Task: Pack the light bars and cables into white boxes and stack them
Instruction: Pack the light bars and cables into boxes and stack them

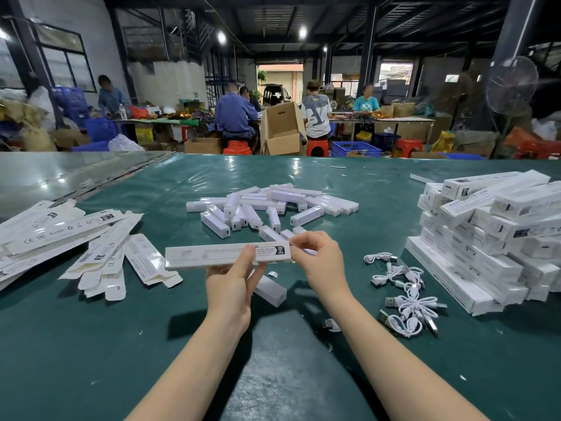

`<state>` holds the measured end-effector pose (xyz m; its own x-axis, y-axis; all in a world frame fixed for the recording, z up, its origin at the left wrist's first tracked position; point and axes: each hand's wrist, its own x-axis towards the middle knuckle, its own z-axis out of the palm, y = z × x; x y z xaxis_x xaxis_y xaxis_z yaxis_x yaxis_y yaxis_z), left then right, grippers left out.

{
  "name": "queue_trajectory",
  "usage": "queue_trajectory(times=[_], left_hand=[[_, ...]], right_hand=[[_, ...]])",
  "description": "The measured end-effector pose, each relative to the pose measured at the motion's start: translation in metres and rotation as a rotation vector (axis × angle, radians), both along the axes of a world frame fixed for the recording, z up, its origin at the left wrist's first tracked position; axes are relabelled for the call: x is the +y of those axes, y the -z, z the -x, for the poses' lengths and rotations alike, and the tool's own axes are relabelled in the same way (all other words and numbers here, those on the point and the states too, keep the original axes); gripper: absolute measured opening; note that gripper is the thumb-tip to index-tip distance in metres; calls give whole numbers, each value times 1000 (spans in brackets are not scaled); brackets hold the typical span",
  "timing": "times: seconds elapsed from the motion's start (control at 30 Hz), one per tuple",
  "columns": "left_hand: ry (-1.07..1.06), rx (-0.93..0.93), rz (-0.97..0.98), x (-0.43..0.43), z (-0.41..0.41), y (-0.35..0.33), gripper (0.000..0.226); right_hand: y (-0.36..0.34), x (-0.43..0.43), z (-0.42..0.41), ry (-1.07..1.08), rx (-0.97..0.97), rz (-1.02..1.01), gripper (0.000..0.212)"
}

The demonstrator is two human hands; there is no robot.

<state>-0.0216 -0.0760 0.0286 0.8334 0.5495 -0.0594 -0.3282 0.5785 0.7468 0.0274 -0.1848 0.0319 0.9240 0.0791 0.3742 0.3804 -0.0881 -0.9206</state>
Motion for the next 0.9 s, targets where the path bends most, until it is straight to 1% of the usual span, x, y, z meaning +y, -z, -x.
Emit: queue_trajectory(times=[0.1,0.2,0.27,0.33,0.4,0.47,0.53,0.63,0.7,0.73,0.8,0.9], left_hand=[[-11,-8,1,-1,0,1,15],[-32,-23,12,1,0,2,16],[-36,-30,24,2,-1,2,14],[-43,-26,71,4,-2,3,11],[-64,-23,124,7,-3,2,11],[-78,-27,119,10,-4,2,10],[-82,-31,67,11,-4,3,10],[-79,-43,-3,9,-4,5,11],[-70,-52,-35,8,-4,6,21],[-68,-54,-48,8,-4,6,28],[-71,-62,-69,8,-3,6,36],[-83,-70,-96,9,-3,6,36]], right_hand=[[1,3,2,-12,43,-57,24],[3,7,4,12,73,-85,21],[2,8,5,-9,107,-120,20],[0,8,5,-121,184,-194,23],[-1,8,6,-285,304,-292,24],[0,10,7,-375,392,-372,24],[2,14,8,-326,370,-355,26],[4,16,9,-126,185,-224,27],[6,15,9,-56,80,-185,25],[7,14,8,-41,60,-180,25],[7,13,8,-40,68,-179,29],[5,12,6,-97,137,-193,30]])
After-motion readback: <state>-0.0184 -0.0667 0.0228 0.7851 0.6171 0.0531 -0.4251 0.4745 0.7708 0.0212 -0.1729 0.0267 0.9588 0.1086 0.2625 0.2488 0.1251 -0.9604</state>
